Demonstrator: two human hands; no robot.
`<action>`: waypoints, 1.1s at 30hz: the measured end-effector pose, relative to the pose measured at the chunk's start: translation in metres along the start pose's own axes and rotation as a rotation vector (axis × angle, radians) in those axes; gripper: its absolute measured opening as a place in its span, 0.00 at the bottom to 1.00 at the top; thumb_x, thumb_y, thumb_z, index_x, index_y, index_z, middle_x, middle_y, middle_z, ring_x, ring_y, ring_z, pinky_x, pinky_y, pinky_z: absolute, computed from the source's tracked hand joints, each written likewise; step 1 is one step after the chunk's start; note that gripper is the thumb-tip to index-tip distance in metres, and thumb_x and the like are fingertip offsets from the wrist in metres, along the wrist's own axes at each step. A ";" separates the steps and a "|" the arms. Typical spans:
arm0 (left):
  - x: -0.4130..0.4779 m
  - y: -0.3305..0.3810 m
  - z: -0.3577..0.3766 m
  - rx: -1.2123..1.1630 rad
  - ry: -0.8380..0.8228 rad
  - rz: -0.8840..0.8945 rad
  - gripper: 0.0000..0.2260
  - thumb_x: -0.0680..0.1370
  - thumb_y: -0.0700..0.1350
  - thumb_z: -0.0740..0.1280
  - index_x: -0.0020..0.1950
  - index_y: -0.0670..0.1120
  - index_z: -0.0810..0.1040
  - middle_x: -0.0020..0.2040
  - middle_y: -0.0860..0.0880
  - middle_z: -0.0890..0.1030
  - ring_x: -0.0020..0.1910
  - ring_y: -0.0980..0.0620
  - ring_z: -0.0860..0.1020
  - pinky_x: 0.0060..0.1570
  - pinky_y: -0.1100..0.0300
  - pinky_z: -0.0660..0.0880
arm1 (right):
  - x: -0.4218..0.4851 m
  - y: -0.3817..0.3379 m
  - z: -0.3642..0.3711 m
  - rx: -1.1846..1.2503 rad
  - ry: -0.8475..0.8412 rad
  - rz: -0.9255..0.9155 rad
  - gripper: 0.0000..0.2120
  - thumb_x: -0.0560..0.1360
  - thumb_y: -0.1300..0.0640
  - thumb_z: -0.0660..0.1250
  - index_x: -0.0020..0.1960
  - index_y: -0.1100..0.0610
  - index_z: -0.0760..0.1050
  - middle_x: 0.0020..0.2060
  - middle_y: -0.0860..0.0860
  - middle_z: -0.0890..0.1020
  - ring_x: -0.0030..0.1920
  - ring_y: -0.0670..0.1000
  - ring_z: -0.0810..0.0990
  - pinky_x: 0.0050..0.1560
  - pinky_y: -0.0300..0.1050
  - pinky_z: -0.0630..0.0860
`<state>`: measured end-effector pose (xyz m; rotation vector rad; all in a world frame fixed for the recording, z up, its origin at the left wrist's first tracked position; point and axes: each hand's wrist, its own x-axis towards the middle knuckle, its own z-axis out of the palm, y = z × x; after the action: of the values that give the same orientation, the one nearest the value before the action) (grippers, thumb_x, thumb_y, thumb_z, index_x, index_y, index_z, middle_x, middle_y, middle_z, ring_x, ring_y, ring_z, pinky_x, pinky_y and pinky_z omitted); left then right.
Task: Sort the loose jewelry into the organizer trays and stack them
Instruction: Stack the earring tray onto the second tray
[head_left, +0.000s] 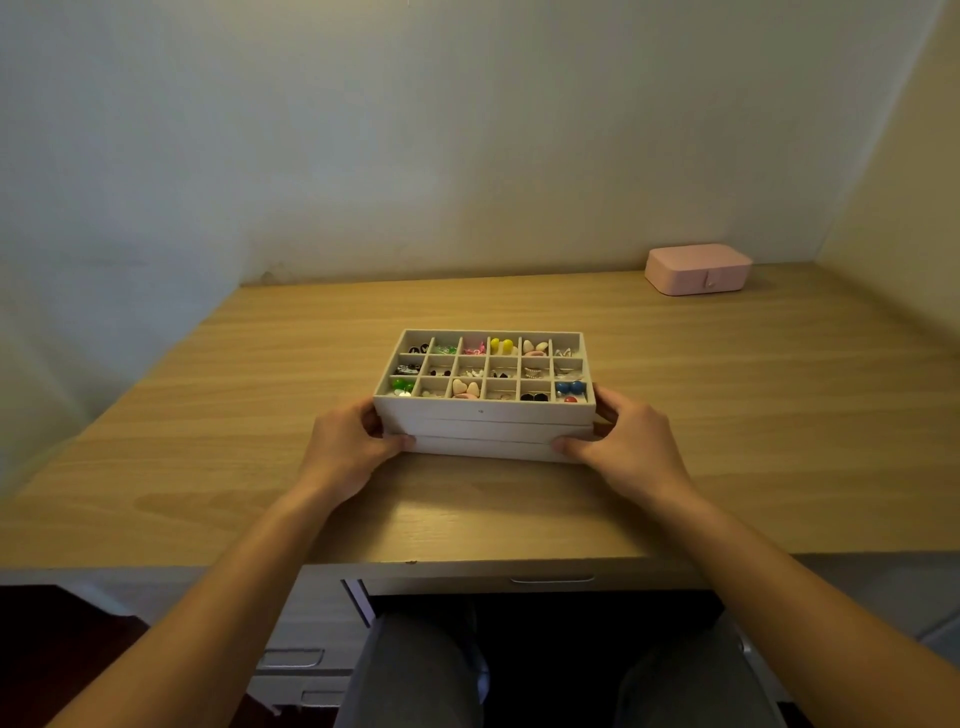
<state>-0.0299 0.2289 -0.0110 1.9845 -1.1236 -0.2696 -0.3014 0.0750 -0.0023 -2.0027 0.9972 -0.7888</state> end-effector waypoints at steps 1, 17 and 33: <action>0.000 0.000 0.000 -0.020 -0.001 0.004 0.26 0.71 0.41 0.78 0.67 0.43 0.77 0.54 0.53 0.80 0.54 0.53 0.79 0.50 0.65 0.75 | 0.000 0.000 0.000 -0.003 -0.002 -0.004 0.39 0.67 0.56 0.82 0.75 0.53 0.71 0.65 0.49 0.81 0.61 0.46 0.79 0.61 0.42 0.78; 0.001 0.005 0.005 -0.176 0.044 -0.025 0.10 0.74 0.48 0.75 0.54 0.55 0.81 0.41 0.65 0.83 0.47 0.63 0.79 0.46 0.60 0.77 | 0.009 0.004 0.001 -0.004 -0.017 0.031 0.36 0.70 0.54 0.80 0.74 0.52 0.70 0.65 0.49 0.80 0.58 0.43 0.75 0.49 0.30 0.74; 0.113 0.064 0.108 -0.297 -0.006 -0.038 0.14 0.70 0.45 0.80 0.53 0.52 0.84 0.44 0.59 0.85 0.39 0.68 0.80 0.47 0.64 0.78 | 0.124 0.056 -0.077 0.056 0.000 0.206 0.37 0.71 0.60 0.78 0.76 0.53 0.68 0.67 0.51 0.78 0.65 0.51 0.77 0.64 0.52 0.78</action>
<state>-0.0617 0.0627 -0.0103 1.7435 -0.9873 -0.4370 -0.3194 -0.0796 0.0154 -1.8183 1.1479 -0.6961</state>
